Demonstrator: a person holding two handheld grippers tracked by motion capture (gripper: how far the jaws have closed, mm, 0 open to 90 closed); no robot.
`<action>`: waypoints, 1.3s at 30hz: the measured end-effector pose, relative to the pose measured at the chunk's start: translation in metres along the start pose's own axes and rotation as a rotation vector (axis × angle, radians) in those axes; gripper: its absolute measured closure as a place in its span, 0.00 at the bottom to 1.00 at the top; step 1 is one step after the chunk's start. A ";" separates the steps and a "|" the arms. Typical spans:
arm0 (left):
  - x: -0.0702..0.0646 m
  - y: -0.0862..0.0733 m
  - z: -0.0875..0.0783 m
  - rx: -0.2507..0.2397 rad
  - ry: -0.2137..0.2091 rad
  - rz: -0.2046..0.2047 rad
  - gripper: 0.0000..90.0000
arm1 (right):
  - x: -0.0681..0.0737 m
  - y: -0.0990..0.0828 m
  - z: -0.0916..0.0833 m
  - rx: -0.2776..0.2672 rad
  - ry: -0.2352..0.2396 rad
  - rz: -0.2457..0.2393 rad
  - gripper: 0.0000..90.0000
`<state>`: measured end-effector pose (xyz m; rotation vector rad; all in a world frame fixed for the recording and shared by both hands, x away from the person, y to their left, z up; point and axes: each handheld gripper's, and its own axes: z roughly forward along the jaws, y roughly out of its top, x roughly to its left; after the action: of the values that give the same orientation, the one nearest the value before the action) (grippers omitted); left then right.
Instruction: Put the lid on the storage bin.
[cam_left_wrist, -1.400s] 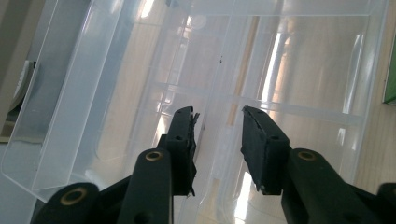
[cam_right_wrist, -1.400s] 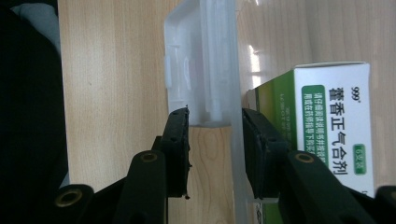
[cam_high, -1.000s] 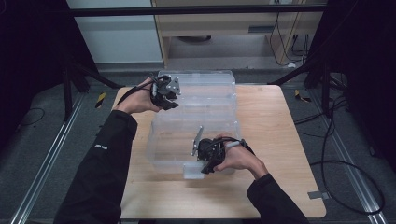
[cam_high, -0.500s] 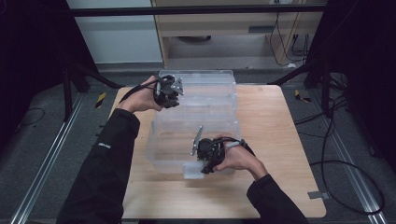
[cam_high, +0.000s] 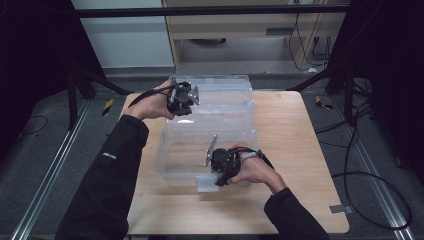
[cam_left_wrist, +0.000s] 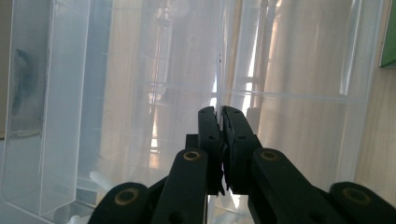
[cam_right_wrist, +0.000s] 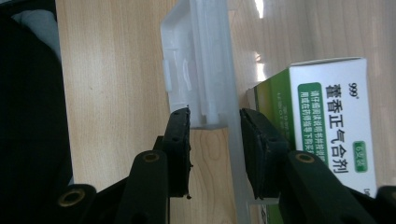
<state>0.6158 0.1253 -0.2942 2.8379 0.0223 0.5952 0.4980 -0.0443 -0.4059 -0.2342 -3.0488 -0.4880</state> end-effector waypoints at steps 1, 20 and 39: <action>-0.001 0.000 -0.001 -0.003 0.000 -0.002 0.96 | 0.000 0.000 0.000 -0.003 0.000 0.002 0.72; -0.026 -0.004 -0.021 -0.059 -0.013 0.017 0.98 | 0.004 -0.002 0.001 -0.021 -0.028 0.000 0.72; -0.061 -0.012 -0.034 -0.097 0.008 0.030 0.98 | 0.007 -0.003 0.000 -0.018 -0.035 -0.017 0.72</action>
<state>0.5470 0.1406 -0.2910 2.7465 -0.0471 0.5967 0.4911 -0.0456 -0.4066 -0.2209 -3.0844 -0.5173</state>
